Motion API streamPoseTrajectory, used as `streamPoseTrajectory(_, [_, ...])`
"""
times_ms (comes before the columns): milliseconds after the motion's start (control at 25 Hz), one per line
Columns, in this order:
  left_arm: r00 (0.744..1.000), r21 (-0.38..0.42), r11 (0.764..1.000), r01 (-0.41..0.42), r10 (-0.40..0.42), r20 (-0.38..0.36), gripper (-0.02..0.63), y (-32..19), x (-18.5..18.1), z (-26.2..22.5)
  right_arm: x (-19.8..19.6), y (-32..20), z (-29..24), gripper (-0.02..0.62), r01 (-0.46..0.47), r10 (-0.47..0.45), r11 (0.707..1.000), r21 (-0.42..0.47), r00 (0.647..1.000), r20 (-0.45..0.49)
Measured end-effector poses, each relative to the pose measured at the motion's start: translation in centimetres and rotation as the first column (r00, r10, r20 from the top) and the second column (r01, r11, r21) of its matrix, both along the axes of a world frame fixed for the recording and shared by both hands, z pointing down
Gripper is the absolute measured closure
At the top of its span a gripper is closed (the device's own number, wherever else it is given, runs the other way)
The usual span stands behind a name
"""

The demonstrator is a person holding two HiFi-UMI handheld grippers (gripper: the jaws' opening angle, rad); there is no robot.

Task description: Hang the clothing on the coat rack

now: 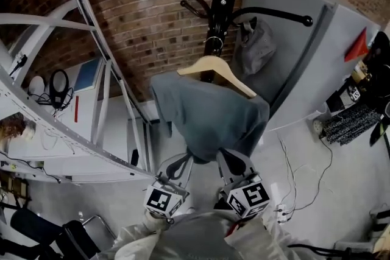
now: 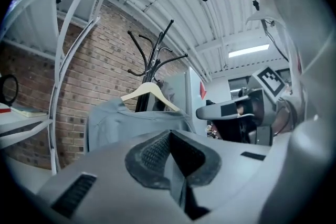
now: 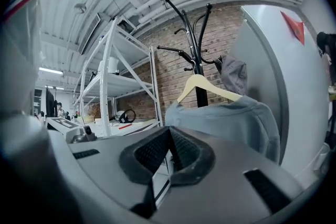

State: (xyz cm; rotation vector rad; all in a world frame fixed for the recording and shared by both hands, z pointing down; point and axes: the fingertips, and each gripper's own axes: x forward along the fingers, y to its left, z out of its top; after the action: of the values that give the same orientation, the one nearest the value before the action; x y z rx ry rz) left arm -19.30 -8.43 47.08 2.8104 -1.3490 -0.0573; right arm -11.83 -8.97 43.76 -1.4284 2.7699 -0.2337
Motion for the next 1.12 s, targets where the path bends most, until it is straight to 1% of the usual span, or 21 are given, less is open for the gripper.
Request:
streamPoseTrajectory(160, [0.999,-0.029,0.999,-0.043,0.043,-0.011,0.598,3.4,-1.8,0.1,-2.2,3.7,0.4,0.571,-0.041,0.041,0.999,-0.009,0.999,0.004])
streamPoseTrajectory(320, [0.997,-0.041,0.997,-0.070,0.070,-0.024,0.598,5.9,-2.9,1.2,-3.7,6.8,2.3,0.571,-0.066,0.067,0.996,-0.053,0.998,0.017])
streamPoseTrajectory(400, [0.997,-0.050,0.996,-0.074,0.072,-0.039,0.598,6.8,-3.0,0.6,-4.0,7.8,2.6,0.571,-0.071,0.073,0.995,-0.071,0.997,0.022])
streamPoseTrajectory(480, [0.995,-0.047,0.996,-0.078,0.075,-0.068,0.598,7.1,-3.0,-0.5,-4.1,8.1,2.1,0.571,-0.083,0.085,0.994,-0.070,0.996,0.026])
streamPoseTrajectory(560, [0.993,-0.024,0.997,-0.077,0.074,-0.092,0.598,7.0,-2.9,-1.9,-3.9,8.1,1.3,0.571,-0.101,0.102,0.994,-0.050,0.994,0.024])
streamPoseTrajectory(600, [0.993,-0.007,0.997,-0.077,0.076,-0.092,0.598,6.9,-2.7,-2.6,-3.7,8.0,0.9,0.571,-0.111,0.112,0.993,-0.039,0.993,0.019])
streamPoseTrajectory(680, [0.994,0.024,0.997,-0.080,0.082,-0.075,0.598,7.0,-2.2,-3.3,-2.9,8.1,0.6,0.571,-0.136,0.136,0.990,-0.027,0.991,0.005])
streamPoseTrajectory(760, [0.995,0.036,0.996,-0.082,0.084,-0.057,0.598,7.4,-1.6,-3.5,-1.8,8.5,1.0,0.571,-0.160,0.160,0.987,-0.031,0.987,-0.003])
streamPoseTrajectory(880, [0.995,0.021,0.996,-0.081,0.082,-0.059,0.598,7.9,-0.7,-3.1,-0.6,8.9,1.0,0.571,-0.171,0.170,0.985,-0.035,0.985,-0.009])
streamPoseTrajectory(1120, [0.996,0.007,0.997,-0.073,0.073,-0.040,0.598,8.4,1.4,-2.7,0.9,9.2,0.4,0.571,-0.142,0.142,0.990,-0.018,0.990,-0.005])
